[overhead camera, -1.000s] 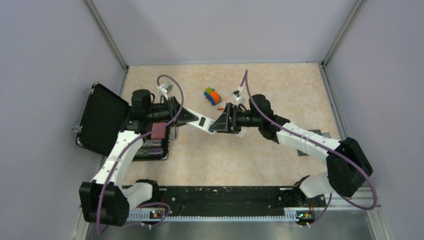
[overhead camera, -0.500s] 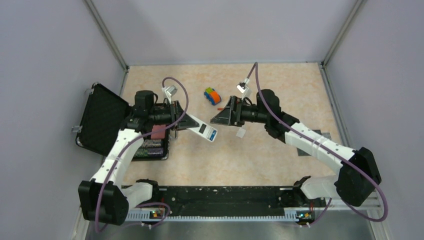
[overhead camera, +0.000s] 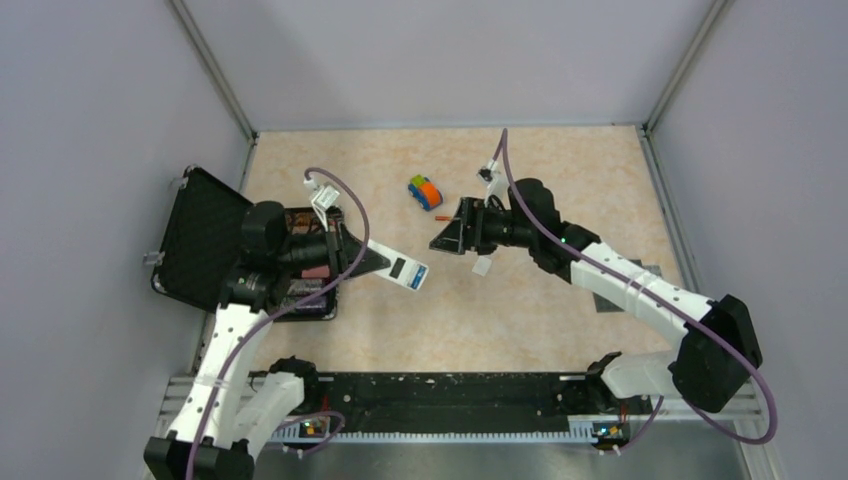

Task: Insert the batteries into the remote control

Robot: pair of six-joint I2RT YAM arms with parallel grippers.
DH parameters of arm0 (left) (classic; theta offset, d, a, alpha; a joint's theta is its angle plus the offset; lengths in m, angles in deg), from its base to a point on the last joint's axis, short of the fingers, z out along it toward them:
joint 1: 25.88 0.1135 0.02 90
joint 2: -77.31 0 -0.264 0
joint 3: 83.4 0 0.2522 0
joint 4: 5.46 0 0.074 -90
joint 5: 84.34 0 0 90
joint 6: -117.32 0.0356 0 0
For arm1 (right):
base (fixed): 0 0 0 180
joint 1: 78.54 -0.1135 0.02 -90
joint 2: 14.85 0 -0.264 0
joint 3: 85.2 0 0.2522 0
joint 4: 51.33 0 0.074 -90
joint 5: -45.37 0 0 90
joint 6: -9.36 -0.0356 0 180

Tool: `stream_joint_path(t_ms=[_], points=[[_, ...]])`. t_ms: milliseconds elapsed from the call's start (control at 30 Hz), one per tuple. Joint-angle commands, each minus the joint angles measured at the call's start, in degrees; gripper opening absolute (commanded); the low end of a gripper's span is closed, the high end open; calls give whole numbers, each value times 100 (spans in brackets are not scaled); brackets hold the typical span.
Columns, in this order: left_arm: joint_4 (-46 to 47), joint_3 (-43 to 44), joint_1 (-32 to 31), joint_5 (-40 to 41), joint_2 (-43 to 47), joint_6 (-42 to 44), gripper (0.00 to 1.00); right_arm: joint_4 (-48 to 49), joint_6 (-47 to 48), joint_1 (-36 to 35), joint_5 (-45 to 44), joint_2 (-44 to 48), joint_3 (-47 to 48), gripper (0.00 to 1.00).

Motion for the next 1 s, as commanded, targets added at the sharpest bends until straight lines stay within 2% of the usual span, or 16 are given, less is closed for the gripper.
stream_joint_path(t_ms=[0, 200, 467, 533, 600, 667, 733, 833, 967], points=[[441, -112, -16, -139, 564, 715, 0, -134, 376, 62, -344, -130, 337, 74], [655, -266, -16, -327, 1017, 889, 0, -132, 550, 64, -408, -232, 357, 74], [680, -269, -16, -583, 1083, 993, 0, -133, 696, 65, -747, -438, 322, 73], [611, -253, -16, -528, 1082, 1054, 0, -164, 759, 64, -984, -565, 329, 73], [471, -246, -16, -358, 1073, 1115, 0, -410, 761, 64, -1635, -762, 452, 73], [400, -234, -16, -126, 1062, 1092, 0, -816, 468, 65, -2542, -1002, 645, 73], [350, -224, -16, 249, 1051, 966, 0, -1080, -40, 94, -3059, -1306, 833, 72], [327, -233, -10, 896, 1063, 763, 0, -1188, -861, 99, -3148, -1886, 1141, 69], [264, -259, -8, 1681, 1150, 570, 0, -1353, -1836, 99, -3074, -2728, 1784, 59]])
